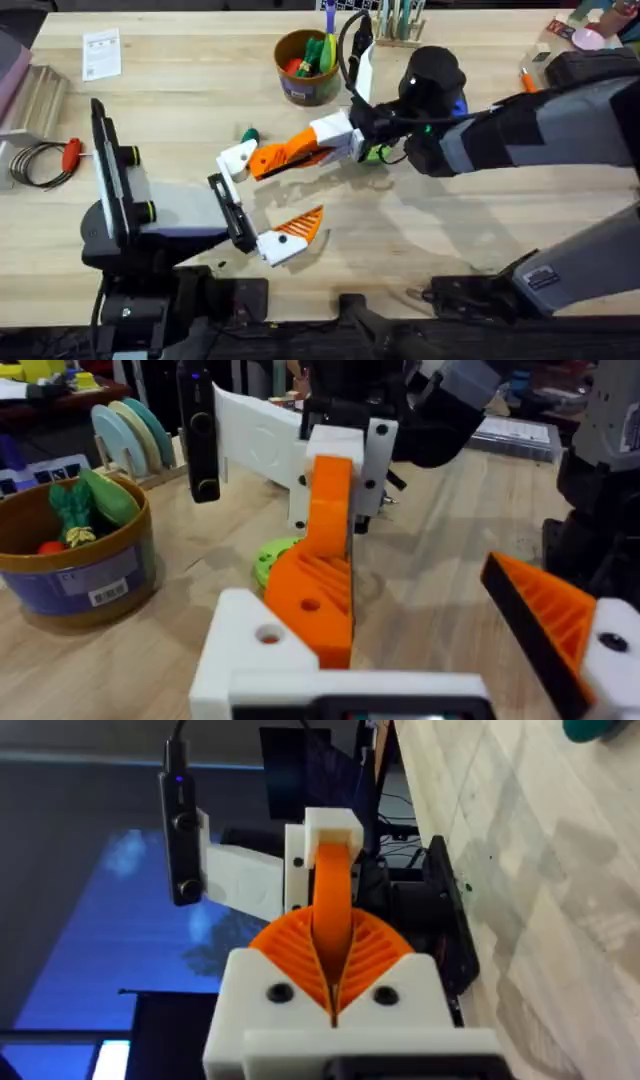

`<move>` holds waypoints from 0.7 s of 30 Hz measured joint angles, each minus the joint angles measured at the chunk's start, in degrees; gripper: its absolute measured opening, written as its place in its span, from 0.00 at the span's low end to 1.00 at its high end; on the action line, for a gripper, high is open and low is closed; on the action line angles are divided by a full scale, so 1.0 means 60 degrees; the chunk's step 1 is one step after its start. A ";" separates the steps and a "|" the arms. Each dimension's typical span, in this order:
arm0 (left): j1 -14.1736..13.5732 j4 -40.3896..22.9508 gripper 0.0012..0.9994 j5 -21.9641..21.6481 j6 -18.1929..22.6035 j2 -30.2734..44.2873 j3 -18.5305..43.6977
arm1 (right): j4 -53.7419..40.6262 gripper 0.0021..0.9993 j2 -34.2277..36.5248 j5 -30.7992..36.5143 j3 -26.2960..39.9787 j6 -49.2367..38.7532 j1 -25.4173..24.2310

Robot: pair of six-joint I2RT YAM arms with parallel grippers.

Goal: Pick up the gripper from the table and insert it into the empty holder that is missing its gripper. Then pick up a screw, insert it into the mounting hole, and use the screwdriver to tighten it. Finally, clean up the table by picking up the vegetable and placing it into the bucket.

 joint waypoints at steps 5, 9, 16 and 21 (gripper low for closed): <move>0.0000 -0.0007 0.99 0.0024 -0.0006 0.0000 0.0000 | -0.0008 0.01 0.0057 0.0105 0.0000 0.0248 0.0025; -0.0011 -0.0026 0.99 0.0125 -0.0073 0.0001 0.0004 | 0.0110 0.01 0.0239 0.0331 0.0000 0.0268 0.0103; -0.0011 -0.0039 0.99 0.0164 -0.0159 0.0004 0.0004 | 0.0341 0.01 0.0333 0.0485 0.0000 -0.0039 0.0136; -0.0011 -0.0036 0.99 0.0157 -0.0155 0.0001 0.0004 | 0.0466 0.01 0.0372 0.0567 0.0000 -0.0060 0.0249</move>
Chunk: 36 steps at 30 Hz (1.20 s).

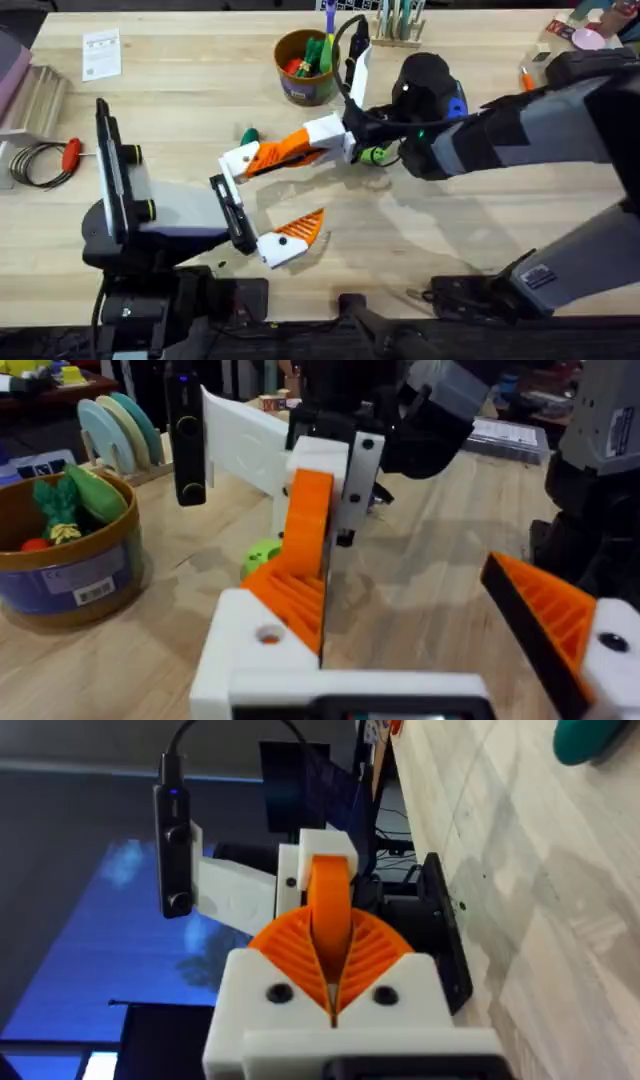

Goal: Pick up the gripper from the table and insert it into the empty holder that is missing its gripper. Then pick up a screw, insert it into the mounting hole, and use the screwdriver to tighten it. Finally, clean up the table by picking up the vegetable and placing it into the bucket.

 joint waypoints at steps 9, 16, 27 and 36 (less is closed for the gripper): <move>0.0000 -0.0003 0.99 0.0014 0.0000 0.0000 0.0000 | -0.0321 0.01 0.0000 0.0130 0.0172 -0.0104 0.0311; 0.0011 0.0011 0.99 -0.0084 -0.0040 0.0002 0.0000 | -0.1404 0.00 0.0000 0.0047 0.0644 -0.0562 0.0374; 0.0007 0.0004 0.99 -0.0015 -0.0036 0.0003 0.0000 | -0.1457 0.00 0.0000 -0.0077 0.0667 -0.0601 0.0294; 0.0007 0.0011 0.99 -0.0018 0.0078 0.0002 0.0000 | -0.1602 0.00 0.0000 -0.0177 0.0858 -0.0602 0.0255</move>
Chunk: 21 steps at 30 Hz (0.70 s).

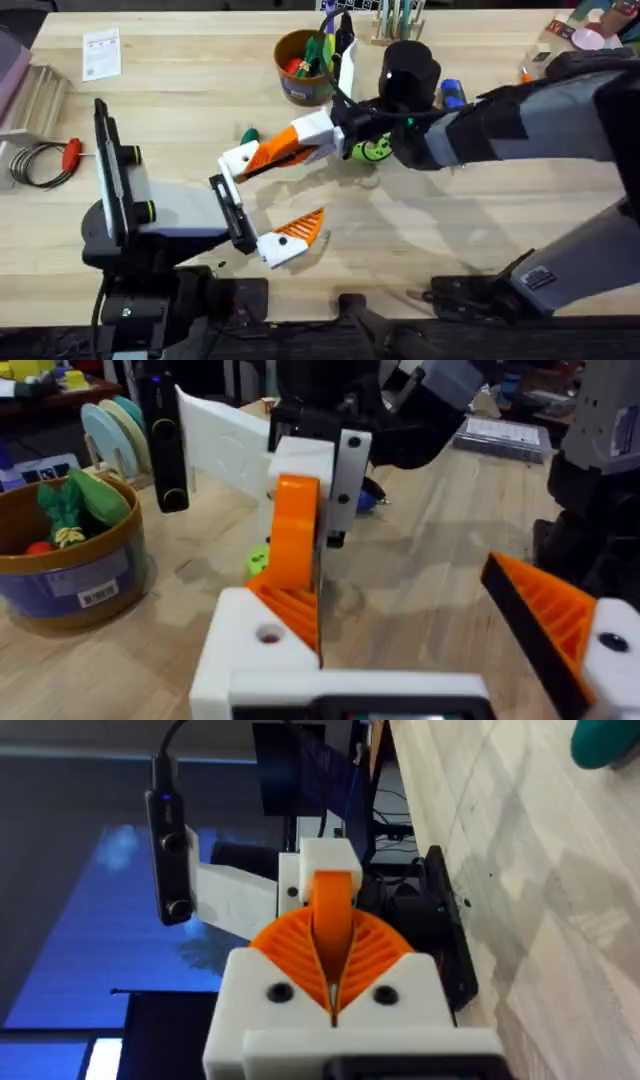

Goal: Pick up the gripper from the table and insert it into the empty holder that is missing its gripper. Then pick up a screw, insert it into the mounting hole, and use the screwdriver to tighten it. Finally, clean up the table by picking up the vegetable and placing it into the bucket.

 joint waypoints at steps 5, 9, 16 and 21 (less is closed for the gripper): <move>-0.0007 0.0000 0.99 0.0004 0.0072 -0.0002 0.0000 | -0.0017 0.00 0.0000 -0.0029 0.0019 -0.0002 -0.0034; -0.0007 0.0000 0.99 0.0004 0.0072 0.0001 0.0000 | -0.0018 0.00 0.0000 -0.0033 0.0019 -0.0002 -0.0034; -0.0007 0.0000 0.99 0.0004 0.0072 -0.0002 0.0000 | -0.0018 0.00 0.0000 -0.0033 0.0021 -0.0002 -0.0038; -0.0007 0.0000 0.99 0.0004 0.0072 0.0000 0.0000 | -0.0018 0.00 0.0000 -0.0029 0.0020 -0.0011 -0.0038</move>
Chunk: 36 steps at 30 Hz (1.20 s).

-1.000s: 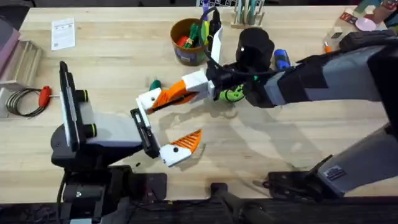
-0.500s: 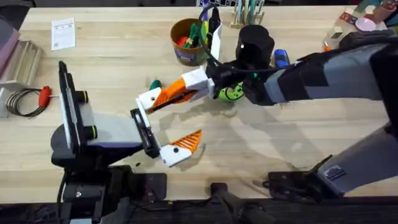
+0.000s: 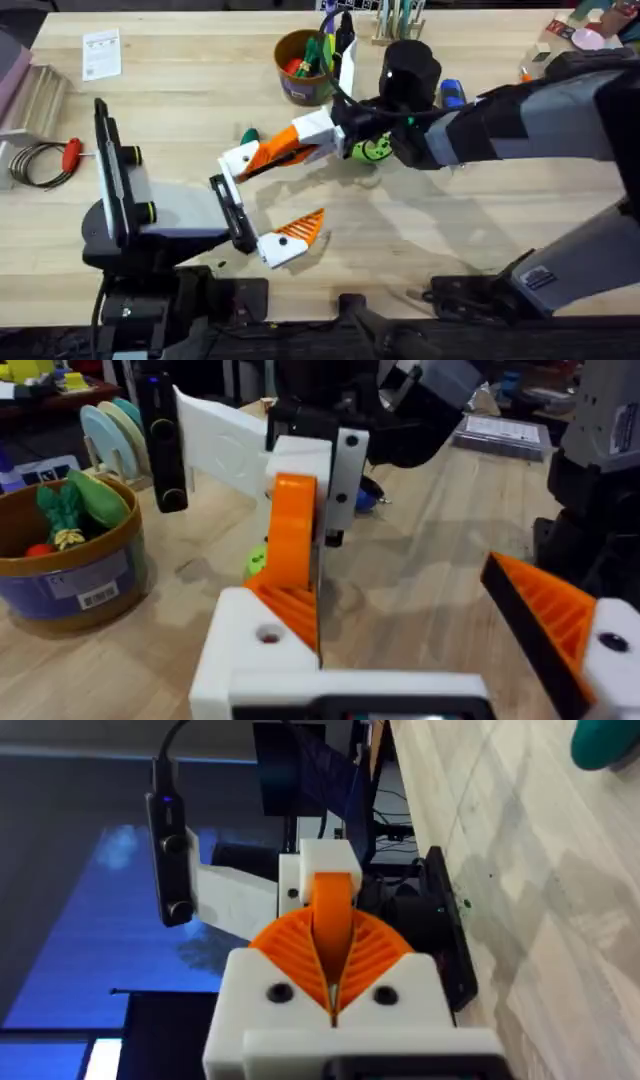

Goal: Pick up the gripper from the table and insert it into the empty holder that is missing its gripper. Then pick up a screw, insert it into the mounting hole, and use the screwdriver to tighten it. Finally, clean up the table by picking up the vegetable and placing it into the bucket.

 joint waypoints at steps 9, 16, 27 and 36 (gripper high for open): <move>0.0000 0.0007 0.99 -0.0069 0.0004 0.0001 0.0000 | -0.0004 0.00 0.0000 0.0171 0.0003 -0.0742 0.0076; 0.0000 0.0007 0.99 -0.0076 0.0004 0.0000 0.0000 | -0.0004 0.00 0.0000 0.0196 0.0003 -0.0989 0.0076; 0.0001 0.0010 0.99 -0.0076 0.0004 -0.0002 0.0000 | -0.0004 0.00 0.0000 0.0197 0.0003 -0.0989 0.0076; -0.0011 -0.0022 0.99 0.0102 -0.0007 -0.0001 0.0000 | 0.0053 0.83 0.0000 0.0559 0.0112 -0.1146 0.0076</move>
